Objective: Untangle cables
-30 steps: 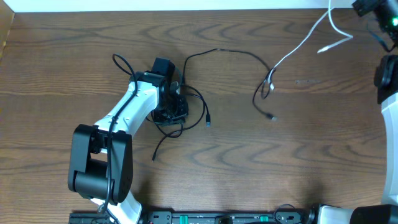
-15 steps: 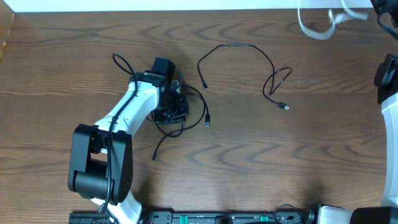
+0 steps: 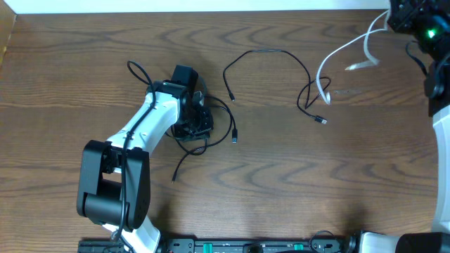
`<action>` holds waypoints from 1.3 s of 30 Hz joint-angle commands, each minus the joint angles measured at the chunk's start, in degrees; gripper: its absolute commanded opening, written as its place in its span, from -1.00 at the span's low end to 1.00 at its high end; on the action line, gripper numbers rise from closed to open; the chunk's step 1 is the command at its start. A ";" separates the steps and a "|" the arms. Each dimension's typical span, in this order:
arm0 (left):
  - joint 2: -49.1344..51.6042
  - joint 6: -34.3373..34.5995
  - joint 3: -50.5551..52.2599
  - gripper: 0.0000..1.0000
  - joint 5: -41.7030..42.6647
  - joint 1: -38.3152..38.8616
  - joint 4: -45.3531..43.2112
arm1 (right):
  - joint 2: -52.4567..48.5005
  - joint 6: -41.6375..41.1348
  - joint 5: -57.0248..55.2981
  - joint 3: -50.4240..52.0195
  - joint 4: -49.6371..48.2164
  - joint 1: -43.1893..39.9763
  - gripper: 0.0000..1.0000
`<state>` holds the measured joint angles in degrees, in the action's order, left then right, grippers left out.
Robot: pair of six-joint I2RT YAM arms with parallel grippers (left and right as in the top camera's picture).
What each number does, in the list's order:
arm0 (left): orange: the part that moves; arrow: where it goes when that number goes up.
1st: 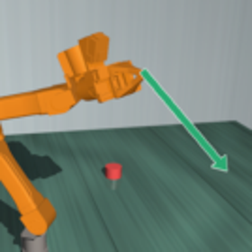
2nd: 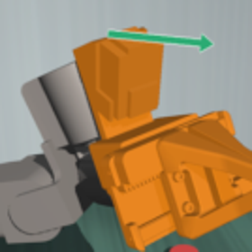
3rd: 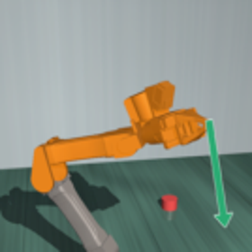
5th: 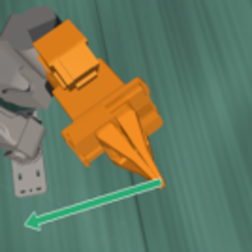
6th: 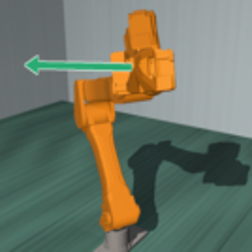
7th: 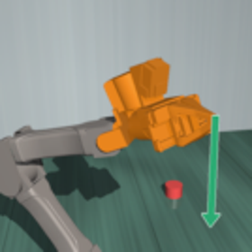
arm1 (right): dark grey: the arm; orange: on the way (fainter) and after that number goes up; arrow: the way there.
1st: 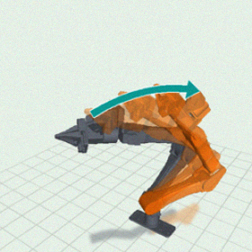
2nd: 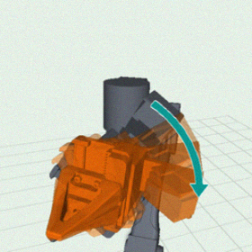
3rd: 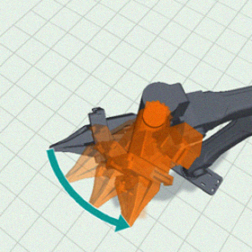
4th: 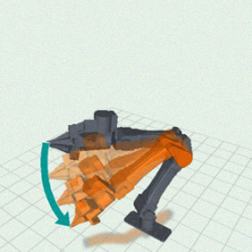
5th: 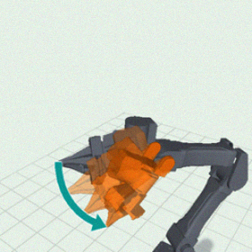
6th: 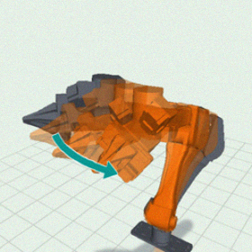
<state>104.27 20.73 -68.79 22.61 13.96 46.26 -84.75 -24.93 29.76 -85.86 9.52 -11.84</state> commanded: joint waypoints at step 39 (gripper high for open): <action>-0.96 -0.94 0.35 -0.85 0.09 0.28 0.83 | -13.79 17.84 -21.68 -11.76 33.31 -22.34 -0.16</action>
<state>104.27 20.73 -68.79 22.61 14.04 46.68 -98.96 -11.75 -5.10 -96.95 43.07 -33.95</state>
